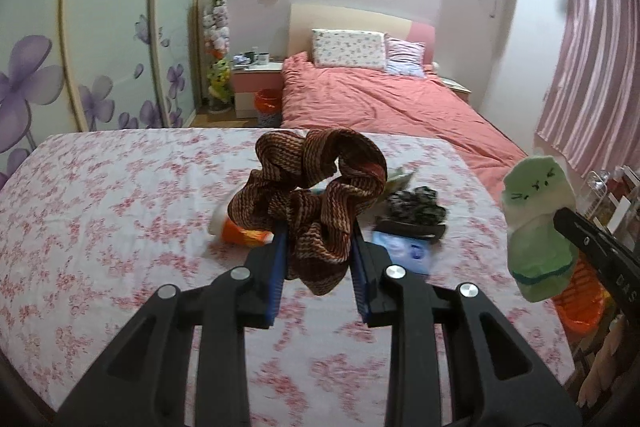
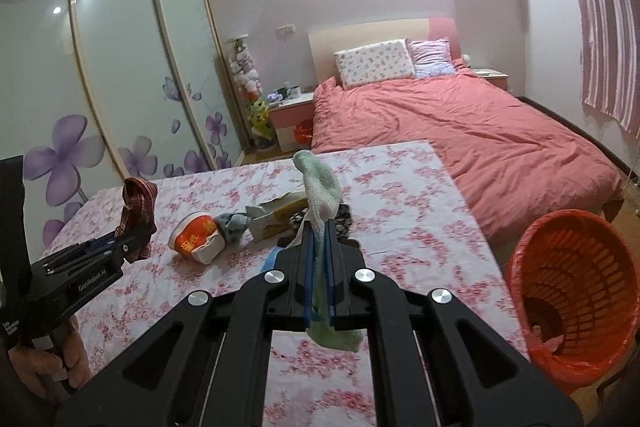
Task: Collect trash
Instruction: 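Carry the green sock and brown scrunchie over the orange basket and open both tools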
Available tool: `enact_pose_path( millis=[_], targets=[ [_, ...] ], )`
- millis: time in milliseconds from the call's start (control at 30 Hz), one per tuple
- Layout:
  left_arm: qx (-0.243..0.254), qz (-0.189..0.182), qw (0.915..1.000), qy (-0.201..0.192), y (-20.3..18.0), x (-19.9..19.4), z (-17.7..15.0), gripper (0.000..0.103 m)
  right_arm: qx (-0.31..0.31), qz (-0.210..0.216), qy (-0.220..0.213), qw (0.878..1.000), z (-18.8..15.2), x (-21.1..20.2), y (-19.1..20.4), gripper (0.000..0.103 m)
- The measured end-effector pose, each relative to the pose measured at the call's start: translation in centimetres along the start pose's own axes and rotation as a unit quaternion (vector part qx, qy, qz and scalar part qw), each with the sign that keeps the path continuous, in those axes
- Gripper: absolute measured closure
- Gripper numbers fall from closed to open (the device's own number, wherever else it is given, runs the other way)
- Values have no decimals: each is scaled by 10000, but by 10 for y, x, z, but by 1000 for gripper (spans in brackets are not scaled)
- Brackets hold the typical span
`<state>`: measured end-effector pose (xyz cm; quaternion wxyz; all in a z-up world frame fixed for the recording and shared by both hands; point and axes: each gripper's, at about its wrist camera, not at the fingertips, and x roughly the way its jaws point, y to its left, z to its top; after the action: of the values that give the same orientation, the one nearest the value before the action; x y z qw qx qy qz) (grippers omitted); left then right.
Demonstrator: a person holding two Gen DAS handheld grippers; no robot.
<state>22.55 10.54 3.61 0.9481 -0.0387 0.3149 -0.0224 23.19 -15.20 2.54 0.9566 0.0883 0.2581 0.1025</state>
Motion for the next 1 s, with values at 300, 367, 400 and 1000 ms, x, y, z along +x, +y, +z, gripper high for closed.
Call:
enact_pose_path(
  millis=[300,367,400,1000],
  targets=[
    [278,-282,9992,6,-43,-6,-4,74,202,-234,-184,9994,0,-23,-31,98],
    [340,-331,9989,15,-52,-6,-5,74,257,-281,-220,9990,0,-26,-37,97],
    [363,-352,9987,18,-56,-7,-6,74,275,-296,-233,9989,-1,-27,-39,97],
    [860,-1680,9819,177,-177,-7,-15,74,679,-1076,-789,9887,2,-74,-123,98]
  ],
)
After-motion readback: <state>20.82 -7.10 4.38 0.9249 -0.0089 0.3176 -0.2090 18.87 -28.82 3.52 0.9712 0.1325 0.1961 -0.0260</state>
